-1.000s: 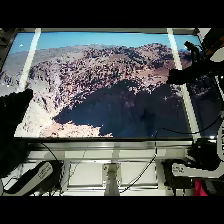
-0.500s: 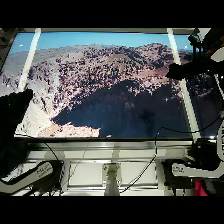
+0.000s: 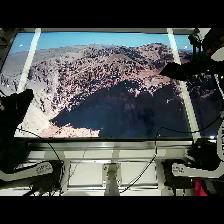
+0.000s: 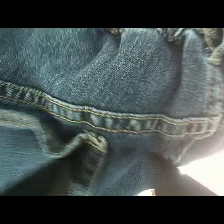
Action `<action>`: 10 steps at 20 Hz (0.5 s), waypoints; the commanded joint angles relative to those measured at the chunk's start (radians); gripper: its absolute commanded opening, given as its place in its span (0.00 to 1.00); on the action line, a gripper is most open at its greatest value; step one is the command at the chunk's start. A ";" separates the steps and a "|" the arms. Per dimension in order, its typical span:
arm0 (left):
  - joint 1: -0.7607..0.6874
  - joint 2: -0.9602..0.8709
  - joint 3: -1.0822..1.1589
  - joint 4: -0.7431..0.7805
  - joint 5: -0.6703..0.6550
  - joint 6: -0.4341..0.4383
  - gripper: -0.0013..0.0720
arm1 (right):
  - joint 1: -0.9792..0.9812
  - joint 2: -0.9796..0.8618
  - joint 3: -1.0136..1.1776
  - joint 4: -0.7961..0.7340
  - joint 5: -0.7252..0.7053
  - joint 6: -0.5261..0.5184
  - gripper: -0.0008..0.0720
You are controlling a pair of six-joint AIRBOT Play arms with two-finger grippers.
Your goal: Fold the clothes and pants, and hang the long-sleeved shirts on hangers.
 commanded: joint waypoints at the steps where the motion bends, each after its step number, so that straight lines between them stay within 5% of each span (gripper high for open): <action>1: 0.000 -0.034 0.000 -0.010 -0.038 0.000 0.04 | 0.001 0.000 0.000 0.002 0.005 0.000 0.94; 4: 0.000 -0.011 0.002 -0.006 -0.043 -0.006 0.04 | 0.001 0.000 0.000 0.003 0.008 0.000 0.87; 5: 0.000 0.011 0.006 -0.006 -0.039 -0.031 0.04 | 0.001 0.000 0.000 0.008 0.012 0.000 0.55; 6: 0.000 0.039 0.020 -0.007 -0.032 -0.068 0.04 | 0.001 0.000 0.001 0.016 0.012 0.000 0.13; 10: 0.000 0.212 0.154 -0.197 0.071 -0.098 0.04 | 0.002 -0.002 0.000 0.069 0.053 0.003 0.10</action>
